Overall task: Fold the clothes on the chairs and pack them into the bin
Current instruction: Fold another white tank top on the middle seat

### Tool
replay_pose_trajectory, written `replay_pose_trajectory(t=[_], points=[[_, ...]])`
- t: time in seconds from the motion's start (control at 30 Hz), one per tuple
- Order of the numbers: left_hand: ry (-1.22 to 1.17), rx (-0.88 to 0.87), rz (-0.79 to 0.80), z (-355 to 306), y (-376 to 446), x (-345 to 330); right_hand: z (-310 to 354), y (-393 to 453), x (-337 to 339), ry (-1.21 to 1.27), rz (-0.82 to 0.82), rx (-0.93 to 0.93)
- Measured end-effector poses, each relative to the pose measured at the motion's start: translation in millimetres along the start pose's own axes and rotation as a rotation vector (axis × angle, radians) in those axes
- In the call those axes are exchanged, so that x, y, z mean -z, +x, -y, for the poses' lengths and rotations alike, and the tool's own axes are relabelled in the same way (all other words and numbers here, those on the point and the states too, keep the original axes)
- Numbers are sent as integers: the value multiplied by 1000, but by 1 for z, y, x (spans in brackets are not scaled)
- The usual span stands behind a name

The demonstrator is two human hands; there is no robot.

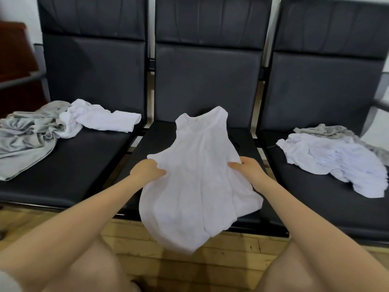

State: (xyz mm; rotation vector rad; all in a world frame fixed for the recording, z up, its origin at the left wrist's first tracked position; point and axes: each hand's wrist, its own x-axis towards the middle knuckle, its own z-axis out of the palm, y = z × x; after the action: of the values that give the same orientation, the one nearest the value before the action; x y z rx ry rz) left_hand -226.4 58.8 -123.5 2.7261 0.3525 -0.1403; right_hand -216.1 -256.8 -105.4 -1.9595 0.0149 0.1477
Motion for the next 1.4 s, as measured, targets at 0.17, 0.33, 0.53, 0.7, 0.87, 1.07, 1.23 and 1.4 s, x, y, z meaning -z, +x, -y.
replay_pose_trajectory(t=[0.17, 0.33, 0.53, 0.7, 0.87, 1.07, 1.23, 1.4], points=[[-678, -40, -61, -20, -5, -10, 11, -11, -1, -54, -94, 101], [-799, 58, -256, -10, 18, 16, 0, 7, 9, -50, -349, 128], [-470, 88, -331, 33, 33, 17, -20, 30, 29, 7, -467, -194], [-397, 23, -228, 26, 24, 15, -14, 16, 25, 139, -178, -336], [-371, 37, -105, 39, 2, 17, -9, -15, 32, -241, 110, -299], [-279, -5, 48, 38, -42, 19, -5, -46, 37, -467, 236, -194], [-305, -155, 179, 28, -75, 16, 7, -63, 27, 57, 49, 8], [-326, -275, 268, 25, -95, 8, 13, -76, 25, 12, 111, 27]])
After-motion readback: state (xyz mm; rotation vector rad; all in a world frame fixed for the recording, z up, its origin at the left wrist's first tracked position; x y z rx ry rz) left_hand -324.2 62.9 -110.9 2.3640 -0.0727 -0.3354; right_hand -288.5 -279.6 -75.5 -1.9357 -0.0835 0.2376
